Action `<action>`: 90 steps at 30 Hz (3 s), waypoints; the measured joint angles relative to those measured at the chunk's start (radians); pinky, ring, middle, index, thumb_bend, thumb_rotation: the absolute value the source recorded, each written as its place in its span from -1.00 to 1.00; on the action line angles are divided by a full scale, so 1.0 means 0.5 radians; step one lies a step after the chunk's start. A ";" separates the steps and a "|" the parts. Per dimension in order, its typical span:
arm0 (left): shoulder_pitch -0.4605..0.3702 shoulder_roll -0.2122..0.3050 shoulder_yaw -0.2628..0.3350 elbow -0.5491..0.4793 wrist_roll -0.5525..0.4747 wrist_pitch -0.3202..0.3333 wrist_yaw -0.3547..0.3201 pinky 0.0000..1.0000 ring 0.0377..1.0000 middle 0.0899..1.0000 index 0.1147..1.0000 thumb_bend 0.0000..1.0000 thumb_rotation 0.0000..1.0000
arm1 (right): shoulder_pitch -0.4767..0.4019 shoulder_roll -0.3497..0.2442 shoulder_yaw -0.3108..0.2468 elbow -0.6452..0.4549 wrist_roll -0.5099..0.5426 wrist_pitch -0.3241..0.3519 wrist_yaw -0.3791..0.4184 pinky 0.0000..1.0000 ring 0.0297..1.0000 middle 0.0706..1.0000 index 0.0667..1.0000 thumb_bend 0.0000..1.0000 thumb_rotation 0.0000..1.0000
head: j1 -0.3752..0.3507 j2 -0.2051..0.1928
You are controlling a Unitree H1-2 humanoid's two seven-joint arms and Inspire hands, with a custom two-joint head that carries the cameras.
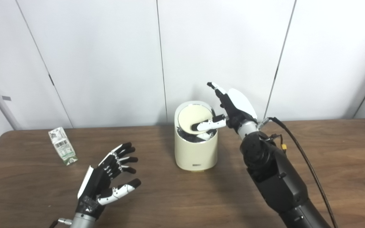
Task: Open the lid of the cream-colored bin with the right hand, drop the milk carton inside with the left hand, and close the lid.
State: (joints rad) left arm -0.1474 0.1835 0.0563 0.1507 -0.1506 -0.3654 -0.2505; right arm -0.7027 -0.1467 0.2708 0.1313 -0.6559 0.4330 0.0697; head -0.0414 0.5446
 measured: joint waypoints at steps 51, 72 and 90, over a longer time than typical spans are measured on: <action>0.017 -0.011 -0.010 -0.028 -0.006 0.014 -0.002 0.23 0.50 0.66 0.73 0.46 -0.61 | 0.746 -0.150 -0.449 -0.860 0.415 -0.199 0.039 0.59 0.72 0.82 0.82 0.62 -0.39 | 0.021 0.012; 0.135 -0.018 0.139 -0.313 0.168 0.015 0.196 0.12 0.37 0.50 0.58 0.60 -0.60 | 1.170 -0.136 -0.504 -0.766 0.585 -0.521 -0.062 0.54 0.73 0.83 0.84 0.63 -0.47 | 0.453 -0.150; -0.153 0.539 0.596 -0.504 0.543 0.243 0.477 0.50 0.67 0.71 0.66 0.75 -0.63 | 1.149 -0.159 -0.512 -0.667 0.660 -0.622 -0.054 -0.08 0.51 0.72 0.73 0.95 0.05 | 0.948 -0.359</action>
State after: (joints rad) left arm -0.2240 0.4527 0.3542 -0.1012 0.1209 -0.2436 -0.0119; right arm -0.1280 -0.2263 0.0149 -0.2020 -0.3261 0.1219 0.0428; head 0.4325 0.3651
